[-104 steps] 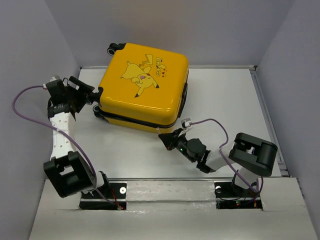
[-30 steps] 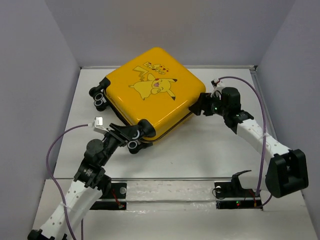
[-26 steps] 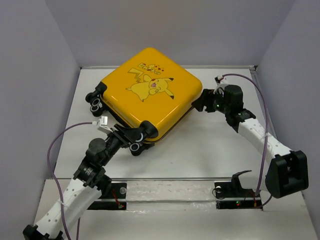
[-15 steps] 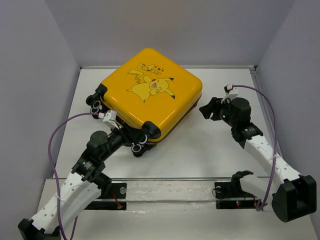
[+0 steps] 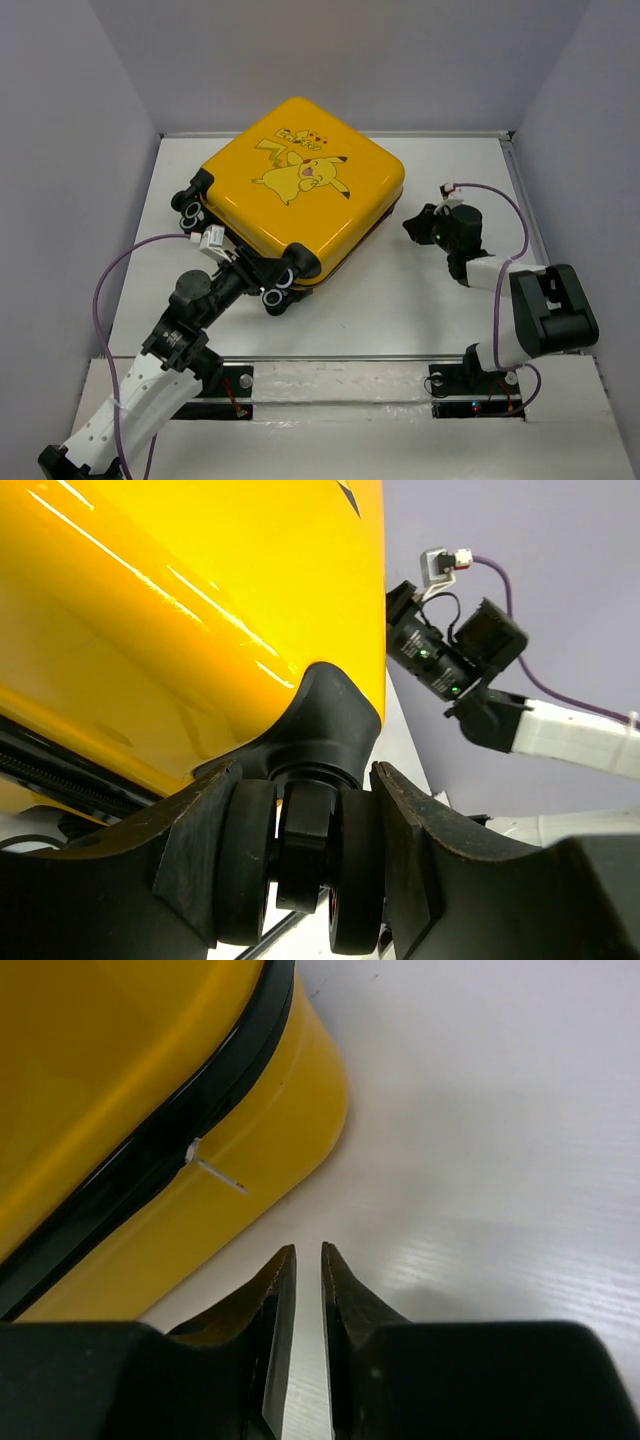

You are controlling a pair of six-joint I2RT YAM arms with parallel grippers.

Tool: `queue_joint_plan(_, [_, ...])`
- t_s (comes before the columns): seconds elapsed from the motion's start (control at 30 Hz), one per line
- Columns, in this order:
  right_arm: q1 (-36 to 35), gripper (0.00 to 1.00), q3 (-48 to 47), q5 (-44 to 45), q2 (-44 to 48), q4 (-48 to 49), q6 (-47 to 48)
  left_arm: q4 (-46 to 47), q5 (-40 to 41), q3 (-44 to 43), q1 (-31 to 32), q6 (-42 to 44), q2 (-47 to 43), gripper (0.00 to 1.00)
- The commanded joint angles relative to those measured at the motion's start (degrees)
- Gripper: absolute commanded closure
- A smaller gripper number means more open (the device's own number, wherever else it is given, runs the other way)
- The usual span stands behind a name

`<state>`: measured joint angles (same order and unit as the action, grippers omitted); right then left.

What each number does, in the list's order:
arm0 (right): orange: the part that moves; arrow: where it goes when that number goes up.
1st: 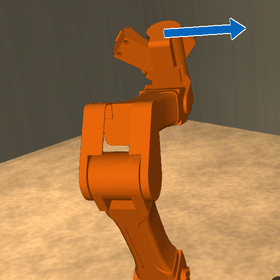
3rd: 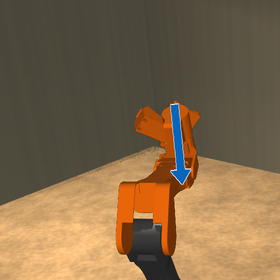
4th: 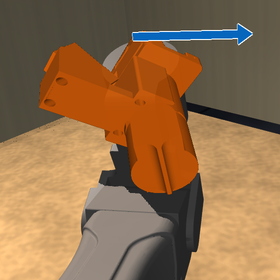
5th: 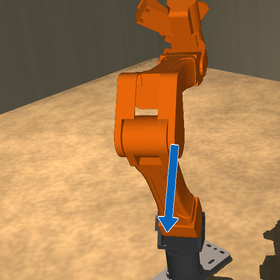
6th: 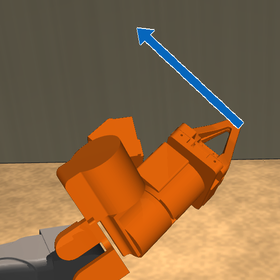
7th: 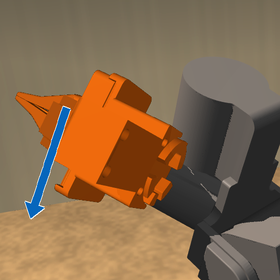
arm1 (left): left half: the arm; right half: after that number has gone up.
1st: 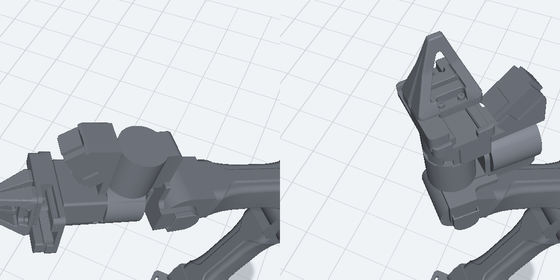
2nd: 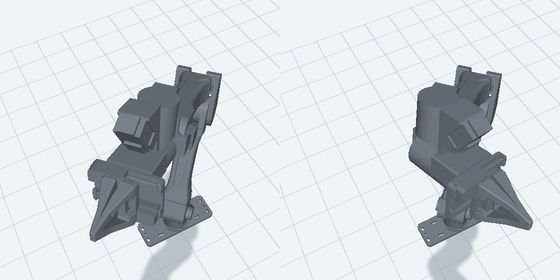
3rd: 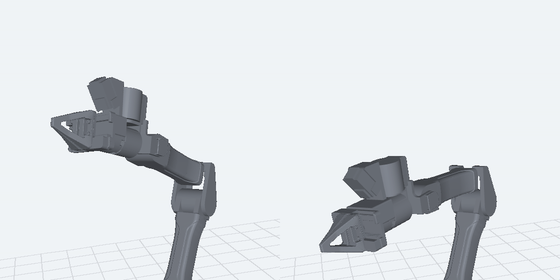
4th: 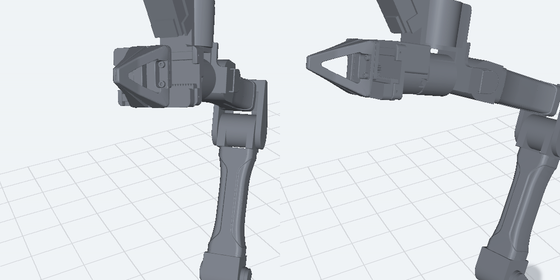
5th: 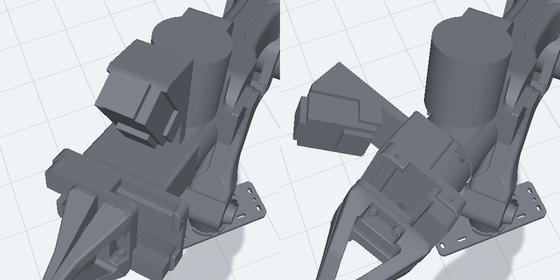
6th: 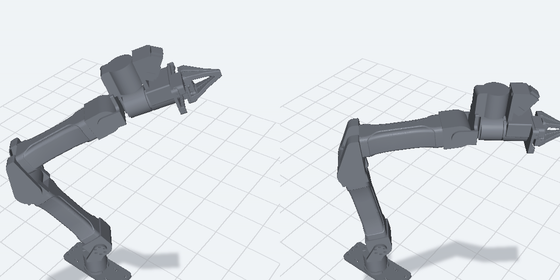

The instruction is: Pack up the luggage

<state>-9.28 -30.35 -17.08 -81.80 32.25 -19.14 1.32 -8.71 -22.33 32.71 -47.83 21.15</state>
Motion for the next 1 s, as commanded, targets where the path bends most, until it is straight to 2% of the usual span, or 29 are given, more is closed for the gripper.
queue_joint_plan(0.0, [0.6, 0.72, -0.9, -6.1, -6.8, 22.5, 0.6, 4.0, 1.8, -6.5, 0.6, -3.1, -0.1, 0.94])
queue_joint_plan(0.03, [0.6, 0.65, -1.1, -8.0, -7.8, 23.5, 0.6, 4.3, 2.1, -6.8, 0.6, -3.0, 0.2, 0.94])
queue_joint_plan(0.17, [0.6, 0.56, -2.3, -12.2, -11.6, 25.3, 2.7, 4.4, 2.7, -7.2, 0.5, -2.0, 2.2, 0.94])
queue_joint_plan(0.5, [0.6, 0.55, -5.1, -12.5, -15.8, 31.8, 5.1, 2.5, 4.4, -8.4, 0.6, -1.1, 1.8, 0.94])
queue_joint_plan(0.7, [0.6, 0.58, -6.9, -16.2, -18.3, 34.0, 3.6, 2.2, 4.8, -7.8, 0.6, -1.3, 1.9, 0.94])
queue_joint_plan(0.8, [0.6, 0.65, -6.6, -16.3, -18.7, 36.8, 2.4, 2.2, 4.6, -7.6, 0.6, -1.5, 2.0, 0.94])
queue_joint_plan(0.93, [0.6, 0.91, -6.0, -16.4, -19.1, 40.5, -0.7, 2.6, 4.5, -7.4, 0.6, -1.7, 2.5, 0.94])
queue_joint_plan(0.97, [0.6, 0.93, -5.6, -16.3, -18.9, 41.8, -1.4, 2.7, 4.5, -7.3, 0.6, -1.7, 2.6, 0.94])
